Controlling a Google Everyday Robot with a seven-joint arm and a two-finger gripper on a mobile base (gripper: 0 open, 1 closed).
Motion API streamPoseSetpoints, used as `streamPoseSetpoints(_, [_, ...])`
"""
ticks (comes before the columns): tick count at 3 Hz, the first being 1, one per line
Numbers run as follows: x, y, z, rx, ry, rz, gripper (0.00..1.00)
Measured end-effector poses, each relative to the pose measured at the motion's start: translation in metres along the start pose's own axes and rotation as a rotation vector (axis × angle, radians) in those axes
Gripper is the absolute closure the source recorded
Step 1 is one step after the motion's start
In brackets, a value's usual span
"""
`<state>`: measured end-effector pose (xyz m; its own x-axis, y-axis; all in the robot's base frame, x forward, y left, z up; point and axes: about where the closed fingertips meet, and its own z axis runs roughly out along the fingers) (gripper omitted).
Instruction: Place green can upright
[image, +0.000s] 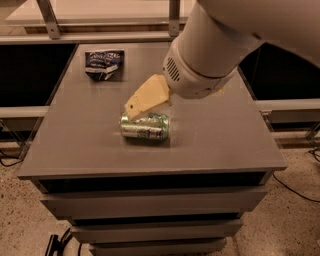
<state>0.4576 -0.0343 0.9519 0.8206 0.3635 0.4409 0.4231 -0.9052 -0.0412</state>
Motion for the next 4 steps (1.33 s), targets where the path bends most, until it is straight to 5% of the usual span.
streamPoseSetpoints(1, [0.009,-0.007,0.012,-0.036,0.003,-0.215,0.00])
streamPoseSetpoints(3, [0.014,-0.014,0.000,-0.064,0.051,-0.297,0.00])
streamPoseSetpoints(4, [0.027,-0.020,0.003,-0.075,0.092,-0.403,0.00])
